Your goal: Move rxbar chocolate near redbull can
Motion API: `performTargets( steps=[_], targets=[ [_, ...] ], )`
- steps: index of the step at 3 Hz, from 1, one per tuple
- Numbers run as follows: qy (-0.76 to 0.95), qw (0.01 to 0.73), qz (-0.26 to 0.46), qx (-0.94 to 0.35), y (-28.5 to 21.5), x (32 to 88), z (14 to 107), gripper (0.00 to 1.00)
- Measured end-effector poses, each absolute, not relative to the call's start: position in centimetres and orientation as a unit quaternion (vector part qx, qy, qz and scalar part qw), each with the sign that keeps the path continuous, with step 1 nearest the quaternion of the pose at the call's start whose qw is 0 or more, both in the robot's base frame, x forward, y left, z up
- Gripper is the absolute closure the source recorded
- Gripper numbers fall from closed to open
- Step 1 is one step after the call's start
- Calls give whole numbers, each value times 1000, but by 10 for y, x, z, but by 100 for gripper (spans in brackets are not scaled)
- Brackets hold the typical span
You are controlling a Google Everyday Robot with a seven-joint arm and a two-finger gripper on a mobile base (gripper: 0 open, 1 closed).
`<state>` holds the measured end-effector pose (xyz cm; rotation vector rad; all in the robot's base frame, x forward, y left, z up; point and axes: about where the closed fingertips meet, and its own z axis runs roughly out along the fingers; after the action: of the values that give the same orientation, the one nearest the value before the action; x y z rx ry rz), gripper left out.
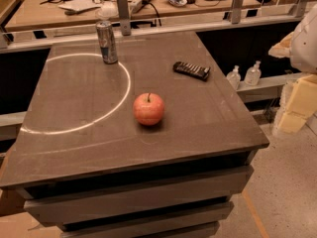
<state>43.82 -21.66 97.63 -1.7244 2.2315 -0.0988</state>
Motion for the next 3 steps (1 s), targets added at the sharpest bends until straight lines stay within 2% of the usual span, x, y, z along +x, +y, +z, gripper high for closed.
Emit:
performTargets(
  steps=[2, 3],
  targets=[
    [781, 170, -25, -601, -214, 443, 974, 0],
    [783, 204, 3, -588, -209, 461, 964, 0]
  ],
)
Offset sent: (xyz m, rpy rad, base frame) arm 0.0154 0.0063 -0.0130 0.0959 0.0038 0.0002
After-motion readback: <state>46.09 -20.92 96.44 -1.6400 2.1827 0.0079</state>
